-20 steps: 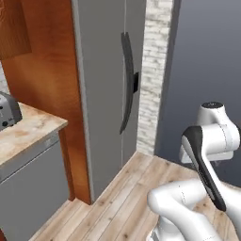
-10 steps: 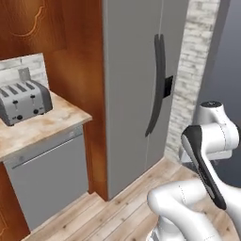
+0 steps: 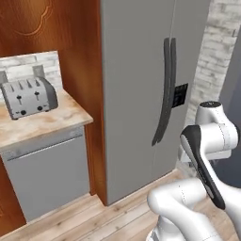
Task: Place one of the steaks on the plate and the other in the bowl. Then place the bowl in the fridge.
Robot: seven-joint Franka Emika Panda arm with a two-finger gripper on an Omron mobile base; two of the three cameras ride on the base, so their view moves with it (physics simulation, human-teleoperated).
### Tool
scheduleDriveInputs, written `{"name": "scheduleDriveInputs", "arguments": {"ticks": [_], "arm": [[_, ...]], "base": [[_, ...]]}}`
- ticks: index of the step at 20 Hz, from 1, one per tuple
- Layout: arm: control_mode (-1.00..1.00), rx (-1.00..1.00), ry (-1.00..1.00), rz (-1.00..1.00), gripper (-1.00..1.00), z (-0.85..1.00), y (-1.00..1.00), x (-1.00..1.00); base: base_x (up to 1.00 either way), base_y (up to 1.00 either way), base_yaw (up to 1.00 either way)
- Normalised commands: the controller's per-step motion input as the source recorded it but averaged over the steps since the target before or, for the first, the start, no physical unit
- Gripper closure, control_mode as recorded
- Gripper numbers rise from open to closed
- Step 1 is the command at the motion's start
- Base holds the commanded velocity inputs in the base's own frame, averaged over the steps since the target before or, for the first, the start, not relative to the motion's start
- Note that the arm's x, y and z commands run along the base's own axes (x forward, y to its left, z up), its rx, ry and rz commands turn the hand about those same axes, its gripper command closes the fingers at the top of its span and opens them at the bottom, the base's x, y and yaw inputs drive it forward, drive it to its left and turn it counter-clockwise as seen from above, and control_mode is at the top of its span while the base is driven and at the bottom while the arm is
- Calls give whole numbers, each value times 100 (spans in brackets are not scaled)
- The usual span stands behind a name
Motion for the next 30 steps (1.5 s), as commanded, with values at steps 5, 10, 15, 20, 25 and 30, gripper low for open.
{"name": "scheduleDriveInputs", "arguments": {"ticks": [5,10,15,20,25,30], "arm": [[100,0,0,0,-100,0,0,0],[100,0,0,0,-100,0,0,0],[100,0,0,0,-100,0,0,0],[100,0,0,0,-100,0,0,0],[100,0,0,0,-100,0,0,0],[100,0,0,0,-100,0,0,0]], "base": [[17,-72,27],[12,-74,16],[-1,-46,15],[-51,-17,28],[-40,-38,25],[20,-48,12]]}}
